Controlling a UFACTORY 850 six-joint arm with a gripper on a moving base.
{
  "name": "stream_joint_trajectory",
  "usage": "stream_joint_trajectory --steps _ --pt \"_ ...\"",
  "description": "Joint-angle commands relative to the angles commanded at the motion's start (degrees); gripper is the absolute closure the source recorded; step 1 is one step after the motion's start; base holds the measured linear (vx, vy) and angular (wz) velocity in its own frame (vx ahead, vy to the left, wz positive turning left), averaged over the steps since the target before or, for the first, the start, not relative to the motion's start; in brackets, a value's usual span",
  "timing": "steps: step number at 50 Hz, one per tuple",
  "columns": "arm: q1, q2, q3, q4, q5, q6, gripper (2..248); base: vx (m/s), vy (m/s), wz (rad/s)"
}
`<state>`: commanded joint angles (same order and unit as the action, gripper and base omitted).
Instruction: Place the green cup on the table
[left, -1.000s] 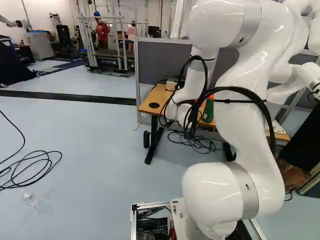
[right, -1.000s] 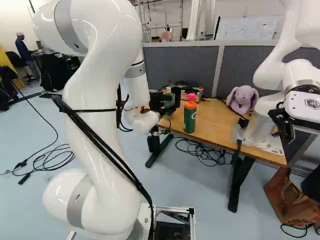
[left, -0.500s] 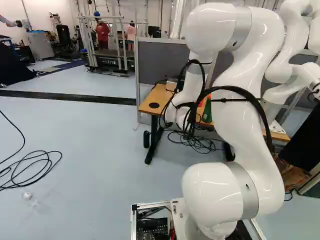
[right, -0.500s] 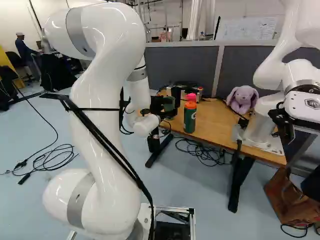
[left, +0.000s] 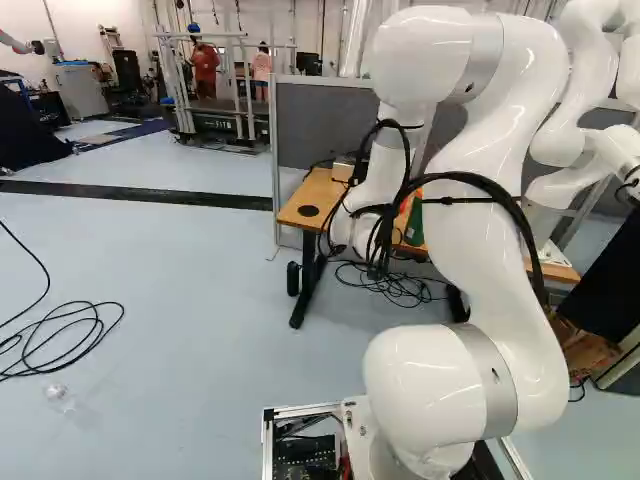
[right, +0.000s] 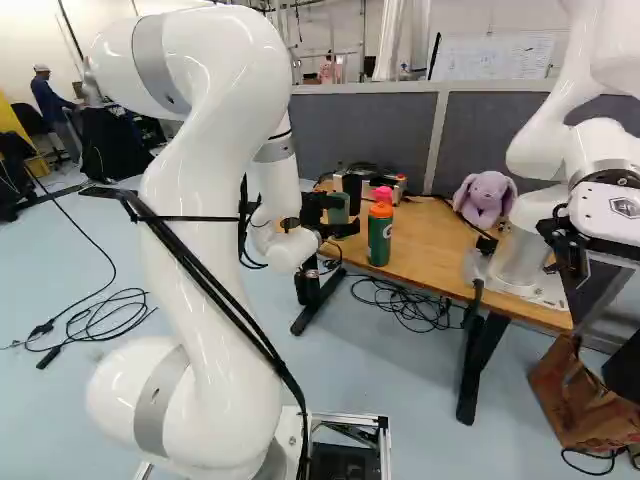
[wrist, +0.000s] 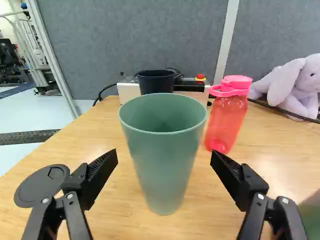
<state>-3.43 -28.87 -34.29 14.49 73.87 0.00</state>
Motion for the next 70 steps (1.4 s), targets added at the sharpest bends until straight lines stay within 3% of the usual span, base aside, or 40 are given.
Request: stream_joint_trajectory --steps 42,70 --pt "3.6 17.0 14.8 0.0 0.0 0.0 3 0.000 0.000 0.000" --pt "6.8 25.3 23.8 0.0 0.0 0.0 3 0.000 0.000 0.000"
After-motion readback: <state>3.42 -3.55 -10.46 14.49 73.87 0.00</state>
